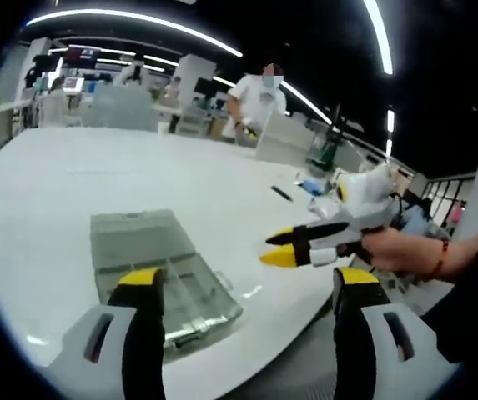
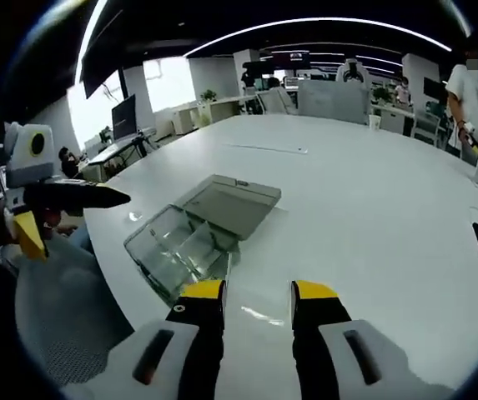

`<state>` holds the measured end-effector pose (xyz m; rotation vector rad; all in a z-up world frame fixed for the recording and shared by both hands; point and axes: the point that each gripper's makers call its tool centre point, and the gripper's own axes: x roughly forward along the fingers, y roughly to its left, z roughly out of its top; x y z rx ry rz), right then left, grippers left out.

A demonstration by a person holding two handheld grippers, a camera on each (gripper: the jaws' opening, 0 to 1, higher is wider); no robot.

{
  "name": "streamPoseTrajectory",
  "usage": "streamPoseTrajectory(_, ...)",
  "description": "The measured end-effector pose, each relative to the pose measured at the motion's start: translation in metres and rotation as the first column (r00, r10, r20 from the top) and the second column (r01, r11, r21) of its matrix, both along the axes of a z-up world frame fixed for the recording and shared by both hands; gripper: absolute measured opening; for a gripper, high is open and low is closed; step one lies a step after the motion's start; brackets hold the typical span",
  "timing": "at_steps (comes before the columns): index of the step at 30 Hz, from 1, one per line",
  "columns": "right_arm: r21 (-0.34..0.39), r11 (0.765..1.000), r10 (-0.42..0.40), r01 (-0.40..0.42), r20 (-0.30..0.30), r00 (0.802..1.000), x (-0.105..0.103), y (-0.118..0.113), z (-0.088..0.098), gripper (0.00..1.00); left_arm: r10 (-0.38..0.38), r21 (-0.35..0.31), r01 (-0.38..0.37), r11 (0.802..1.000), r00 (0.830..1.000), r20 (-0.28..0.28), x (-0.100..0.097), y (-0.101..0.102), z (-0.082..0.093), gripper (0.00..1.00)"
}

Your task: Insert the divider into the dual guide fixture by aligning both edges with the guide slots and pushing it downward to the bottom, including one-sided entry, uneven engagement, binding, and posture correction.

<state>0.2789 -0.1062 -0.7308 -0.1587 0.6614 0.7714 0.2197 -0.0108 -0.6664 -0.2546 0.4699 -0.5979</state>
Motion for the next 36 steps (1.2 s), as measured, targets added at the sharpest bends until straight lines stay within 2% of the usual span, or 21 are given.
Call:
streamPoseTrajectory(8,0.009,0.999,0.034,-0.034,0.003,0.999,-0.007,0.012,0.004,0.27,0.014,-0.001,-0.014,1.000,1.000,-0.002,0.001,0.003,-0.001,0.76)
streamPoseTrajectory(16,0.019,0.997,0.069,-0.070,0.010,0.998,-0.014,0.028,0.008,0.27,0.018,-0.028,-0.019,0.999,1.000,-0.025,-0.001,0.003,-0.004,0.71)
streamPoseTrajectory(25,0.025,0.993,0.116,-0.117,0.016,0.993,-0.025,0.040,0.012,0.27,0.020,-0.041,-0.023,0.999,0.997,-0.072,-0.004,0.003,-0.012,0.63)
streamPoseTrajectory(36,0.051,0.984,0.168,-0.170,0.028,0.985,-0.035,0.063,0.019,0.27,0.046,-0.110,-0.057,0.992,0.994,-0.098,-0.005,0.007,-0.011,0.53)
